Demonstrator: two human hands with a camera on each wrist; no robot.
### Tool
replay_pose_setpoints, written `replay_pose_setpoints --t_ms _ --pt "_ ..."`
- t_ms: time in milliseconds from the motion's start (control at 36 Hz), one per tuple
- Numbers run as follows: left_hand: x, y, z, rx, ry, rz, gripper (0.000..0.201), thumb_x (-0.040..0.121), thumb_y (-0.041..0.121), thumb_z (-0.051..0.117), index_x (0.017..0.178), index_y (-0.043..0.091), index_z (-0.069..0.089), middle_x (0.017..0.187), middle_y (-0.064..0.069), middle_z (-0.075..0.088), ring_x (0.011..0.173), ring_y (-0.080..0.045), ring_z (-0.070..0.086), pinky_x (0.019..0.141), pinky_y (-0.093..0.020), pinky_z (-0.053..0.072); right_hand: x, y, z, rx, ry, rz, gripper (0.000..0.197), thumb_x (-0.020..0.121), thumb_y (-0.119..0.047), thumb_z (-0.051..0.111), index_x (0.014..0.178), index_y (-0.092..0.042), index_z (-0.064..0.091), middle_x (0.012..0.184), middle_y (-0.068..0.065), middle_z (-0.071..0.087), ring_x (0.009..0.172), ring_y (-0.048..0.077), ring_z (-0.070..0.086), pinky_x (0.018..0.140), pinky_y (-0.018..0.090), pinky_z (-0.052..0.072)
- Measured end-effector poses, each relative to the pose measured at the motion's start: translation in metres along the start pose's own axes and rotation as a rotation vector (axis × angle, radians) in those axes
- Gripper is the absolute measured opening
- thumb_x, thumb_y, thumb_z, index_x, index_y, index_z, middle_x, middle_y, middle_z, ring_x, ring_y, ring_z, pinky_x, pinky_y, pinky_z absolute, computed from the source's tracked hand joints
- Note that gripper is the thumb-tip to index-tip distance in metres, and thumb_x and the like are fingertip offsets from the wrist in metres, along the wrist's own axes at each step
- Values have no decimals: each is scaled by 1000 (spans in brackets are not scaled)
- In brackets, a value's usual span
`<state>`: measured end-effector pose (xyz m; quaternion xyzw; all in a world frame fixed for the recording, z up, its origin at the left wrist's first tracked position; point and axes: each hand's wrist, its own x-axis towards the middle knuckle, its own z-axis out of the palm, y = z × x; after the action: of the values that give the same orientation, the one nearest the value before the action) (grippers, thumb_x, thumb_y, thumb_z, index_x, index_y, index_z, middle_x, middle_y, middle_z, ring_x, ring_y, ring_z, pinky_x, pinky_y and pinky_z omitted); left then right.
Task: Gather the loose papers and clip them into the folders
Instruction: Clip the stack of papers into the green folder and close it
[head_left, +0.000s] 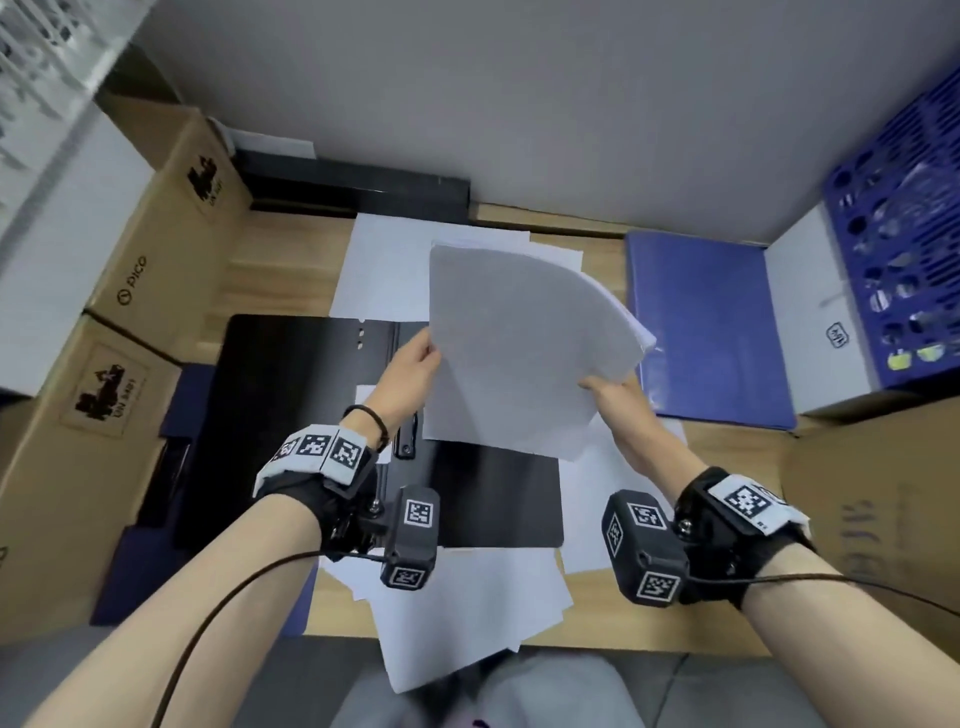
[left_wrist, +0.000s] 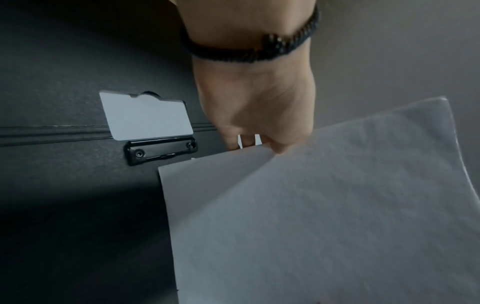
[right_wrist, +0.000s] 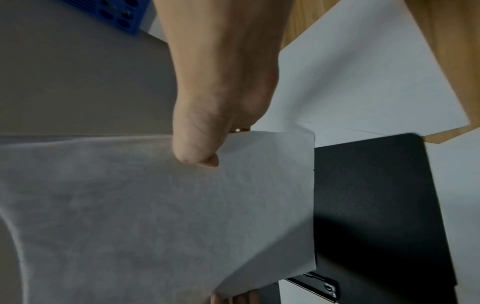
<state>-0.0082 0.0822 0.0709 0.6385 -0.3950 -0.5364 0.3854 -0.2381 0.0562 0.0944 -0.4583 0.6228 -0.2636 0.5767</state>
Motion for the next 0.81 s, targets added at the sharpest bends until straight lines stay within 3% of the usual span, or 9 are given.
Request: replay_pose_setpoints --t_ms 83,167,306,417,500,556,611,722,806 --pt "7 2 -2 27 54 26 28 98 21 44 121 20 59 121 -5 64 115 -17 59 105 -42 44 8 -7 -1 29 21 -2 30 89 0 47 92 -26 60 94 -10 66 89 11 62 77 25 49" --pt "9 13 0 -3 107 79 31 99 8 39 117 23 60 120 7 65 114 -10 59 102 -29 44 16 -16 -2 91 32 -33 32 88 -2 48 111 -22 57 108 -4 66 103 16 61 87 29 49" --pt "6 5 2 -2 90 58 38 99 6 36 128 23 56 129 7 61 119 -6 57 103 -26 45 19 -14 -4 45 -54 -50 35 90 0 44 98 -32 57 102 -14 64 100 12 58 88 27 46" --pt "4 -15 7 54 115 -4 35 102 10 34 130 21 53 128 5 60 108 -5 55 106 -37 39 17 0 -7 -20 -160 -36 36 93 -2 44 100 -35 55 105 -18 61 111 13 53 99 29 39" --pt "5 -18 10 66 158 3 34 102 10 34 128 20 53 120 6 60 95 -3 50 99 -31 42 20 2 -13 -50 -218 -40 30 96 -6 43 105 -34 52 105 -17 59 111 14 51 96 28 37" --pt "8 -16 10 74 159 14 35 102 11 34 125 24 56 122 8 62 101 -5 55 96 -27 40 24 -2 -16 -82 -230 -45 31 97 -7 42 100 -36 53 103 -17 60 109 15 54 95 29 41" --pt "12 -16 9 89 148 13 31 101 16 36 118 25 60 124 2 65 110 -12 59 97 -30 44 31 -5 -17 -116 -210 -58 29 96 -10 44 100 -36 55 106 -14 63 110 15 58 98 31 44" --pt "18 -17 5 156 205 -35 27 98 17 39 115 12 59 118 -11 65 101 -18 60 94 -38 48 43 -8 -22 -219 -213 -66 31 95 -15 46 124 -19 57 117 -3 65 110 18 62 99 36 48" --pt "15 -23 5 164 137 -160 27 96 17 40 113 12 60 109 -16 66 90 -21 60 85 -40 50 44 -8 -25 -326 -244 -46 28 89 -12 45 112 -19 60 109 3 68 99 22 66 89 38 53"
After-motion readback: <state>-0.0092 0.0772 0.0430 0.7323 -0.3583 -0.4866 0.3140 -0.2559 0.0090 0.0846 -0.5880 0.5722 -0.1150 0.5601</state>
